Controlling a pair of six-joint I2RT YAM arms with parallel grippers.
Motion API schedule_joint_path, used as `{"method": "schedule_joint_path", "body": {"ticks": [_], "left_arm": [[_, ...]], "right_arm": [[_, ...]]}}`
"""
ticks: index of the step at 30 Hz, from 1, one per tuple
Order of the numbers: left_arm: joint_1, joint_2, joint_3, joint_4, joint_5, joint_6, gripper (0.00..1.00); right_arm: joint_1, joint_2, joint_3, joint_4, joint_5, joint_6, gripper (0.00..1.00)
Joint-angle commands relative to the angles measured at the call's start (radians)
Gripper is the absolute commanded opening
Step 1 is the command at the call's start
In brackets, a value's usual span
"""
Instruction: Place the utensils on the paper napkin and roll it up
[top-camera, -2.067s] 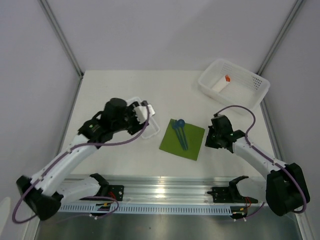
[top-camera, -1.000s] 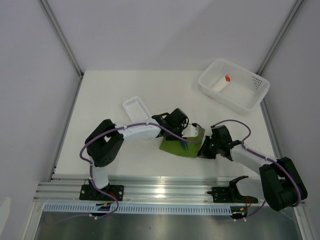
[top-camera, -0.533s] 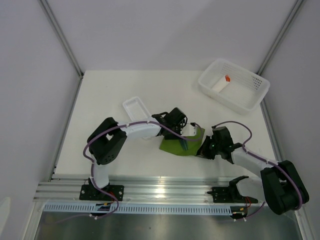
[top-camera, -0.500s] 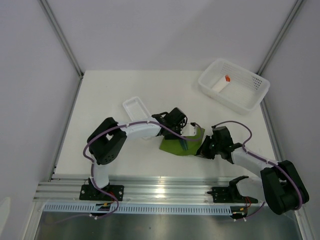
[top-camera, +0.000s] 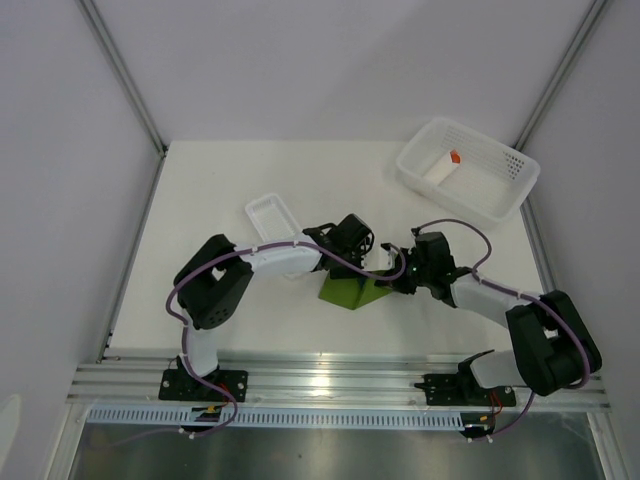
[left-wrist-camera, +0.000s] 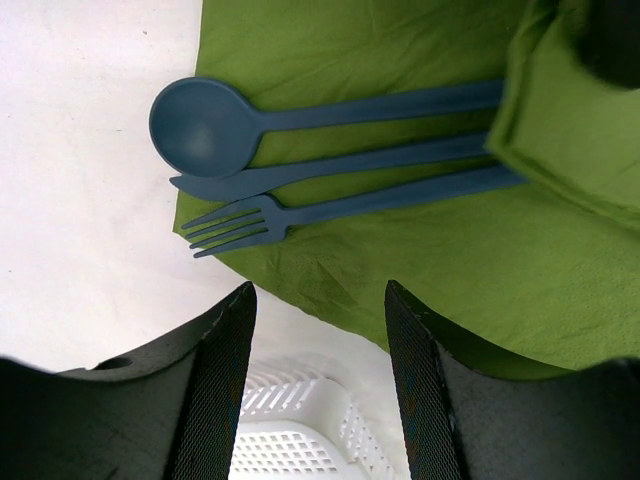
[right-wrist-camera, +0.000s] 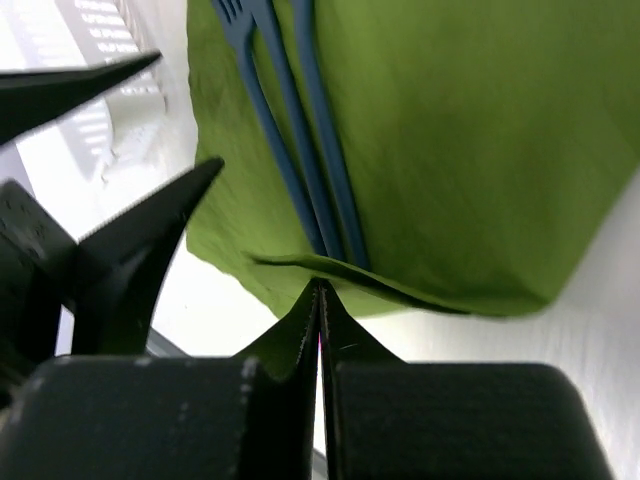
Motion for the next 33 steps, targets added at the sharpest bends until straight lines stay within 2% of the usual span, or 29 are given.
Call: {"method": "schedule_joint_path", "body": {"ticks": [1, 5, 12, 23, 33], "left_arm": [[0.009, -0.063, 0.034, 0.01, 0.022, -0.038, 0.58], [0.016, -0.066, 0.064, -0.02, 0.072, -0.076, 0.58], [0.013, -0.087, 0.078, -0.031, 0.159, -0.094, 0.58], [-0.008, 0.014, 0.207, -0.097, 0.31, -0.068, 0.6], [-0.013, 0.08, 0.153, -0.051, 0.341, 0.128, 0.54]], "right_arm": [[0.005, 0.057, 0.05, 0.079, 0.004, -0.02, 0.0], [-0.001, 0.131, 0.059, 0.127, -0.02, -0.017, 0.0], [-0.003, 0.168, 0.05, 0.185, -0.037, 0.004, 0.0], [-0.033, 0.21, 0.009, 0.271, -0.074, 0.066, 0.0], [-0.038, 0.237, -0.001, 0.32, -0.116, 0.107, 0.0]]}}
